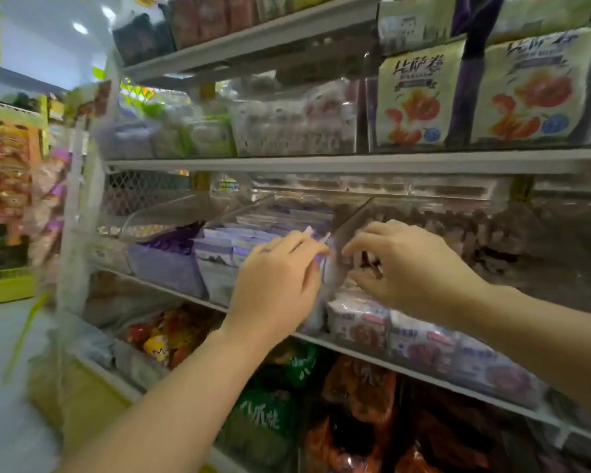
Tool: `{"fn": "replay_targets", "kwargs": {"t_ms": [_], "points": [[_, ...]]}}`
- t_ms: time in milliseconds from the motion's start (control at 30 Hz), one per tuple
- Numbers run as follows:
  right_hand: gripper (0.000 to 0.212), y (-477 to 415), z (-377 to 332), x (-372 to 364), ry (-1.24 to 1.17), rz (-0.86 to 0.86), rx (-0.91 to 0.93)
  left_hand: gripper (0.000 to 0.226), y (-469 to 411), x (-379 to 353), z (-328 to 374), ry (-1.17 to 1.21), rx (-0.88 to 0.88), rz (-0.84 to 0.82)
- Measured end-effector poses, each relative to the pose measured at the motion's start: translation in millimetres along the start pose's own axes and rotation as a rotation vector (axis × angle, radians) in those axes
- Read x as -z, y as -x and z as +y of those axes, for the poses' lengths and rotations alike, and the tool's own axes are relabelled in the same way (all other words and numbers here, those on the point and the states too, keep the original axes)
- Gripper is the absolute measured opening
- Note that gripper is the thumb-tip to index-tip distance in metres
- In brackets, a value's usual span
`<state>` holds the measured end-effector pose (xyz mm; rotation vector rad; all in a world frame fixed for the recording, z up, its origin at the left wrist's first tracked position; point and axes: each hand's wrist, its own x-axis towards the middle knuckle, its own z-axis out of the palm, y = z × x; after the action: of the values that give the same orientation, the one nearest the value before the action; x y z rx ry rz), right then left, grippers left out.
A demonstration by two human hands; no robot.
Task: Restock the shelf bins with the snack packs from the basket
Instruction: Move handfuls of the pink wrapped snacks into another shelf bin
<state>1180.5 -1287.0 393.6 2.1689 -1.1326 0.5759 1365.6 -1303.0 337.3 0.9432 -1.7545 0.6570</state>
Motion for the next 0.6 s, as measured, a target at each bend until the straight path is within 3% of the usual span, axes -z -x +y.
{"fn": "replay_targets", "kwargs": {"t_ms": [133,267,467,600], "points": [[0.023,4,-87,-48,-0.149,-0.072,0.160,0.020,95,28,-46,-0.062,0.234,-0.030],[0.021,7,-174,-128,-0.314,-0.204,0.261,0.019,208,50,-93,-0.129,0.479,-0.264],[0.034,43,-287,-269,-0.365,-0.673,0.362,0.023,365,62,-146,-0.184,0.930,-0.690],[0.032,78,-336,-353,-0.419,-0.965,0.346,0.023,443,52,-167,-0.189,1.150,-0.834]]}}
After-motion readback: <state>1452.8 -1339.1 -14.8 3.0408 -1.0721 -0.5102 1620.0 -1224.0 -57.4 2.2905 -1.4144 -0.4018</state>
